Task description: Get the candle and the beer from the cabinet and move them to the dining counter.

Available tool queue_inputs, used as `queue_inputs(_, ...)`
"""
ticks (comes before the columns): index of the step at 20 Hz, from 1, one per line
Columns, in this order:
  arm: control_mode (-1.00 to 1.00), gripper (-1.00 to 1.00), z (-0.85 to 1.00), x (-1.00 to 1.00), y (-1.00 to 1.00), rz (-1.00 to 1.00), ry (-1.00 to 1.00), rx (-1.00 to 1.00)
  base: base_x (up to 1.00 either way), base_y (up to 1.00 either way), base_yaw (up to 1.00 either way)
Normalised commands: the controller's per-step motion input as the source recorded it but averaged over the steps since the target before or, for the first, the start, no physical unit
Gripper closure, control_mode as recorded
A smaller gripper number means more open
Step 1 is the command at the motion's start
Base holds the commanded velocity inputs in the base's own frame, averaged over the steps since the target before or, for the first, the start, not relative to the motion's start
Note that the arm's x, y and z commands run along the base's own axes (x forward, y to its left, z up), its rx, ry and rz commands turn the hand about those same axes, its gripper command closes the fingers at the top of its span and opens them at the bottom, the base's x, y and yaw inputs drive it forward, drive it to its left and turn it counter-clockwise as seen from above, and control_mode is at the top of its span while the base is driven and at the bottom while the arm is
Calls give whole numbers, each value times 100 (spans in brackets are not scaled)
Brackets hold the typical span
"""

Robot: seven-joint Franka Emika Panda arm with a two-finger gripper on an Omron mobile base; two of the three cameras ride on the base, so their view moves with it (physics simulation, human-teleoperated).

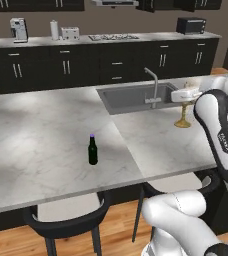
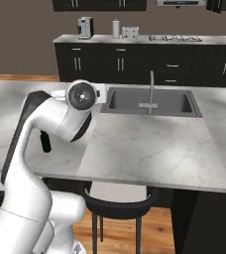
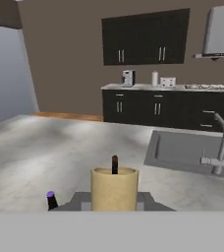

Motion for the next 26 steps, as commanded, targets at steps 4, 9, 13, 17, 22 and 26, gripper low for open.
queue_inputs(4, -100, 100, -60, 63, -16, 18, 4, -6, 0, 0, 0)
queue_inputs(9, -100, 100, -81, 46, 0, 16, 4, -7, 0, 0, 0)
queue_inputs(13, -100, 100, -94, 40, 15, 11, 4, -8, 0, 0, 0)
queue_inputs(17, -100, 100, -70, 29, 14, 2, 0, 0, 0, 0, 0)
queue_inputs(22, -100, 100, -26, 34, 0, 0, 0, 2, 0, 0, 0)
queue_inputs(26, -100, 100, -11, 49, 0, 0, 0, 1, 0, 0, 0)
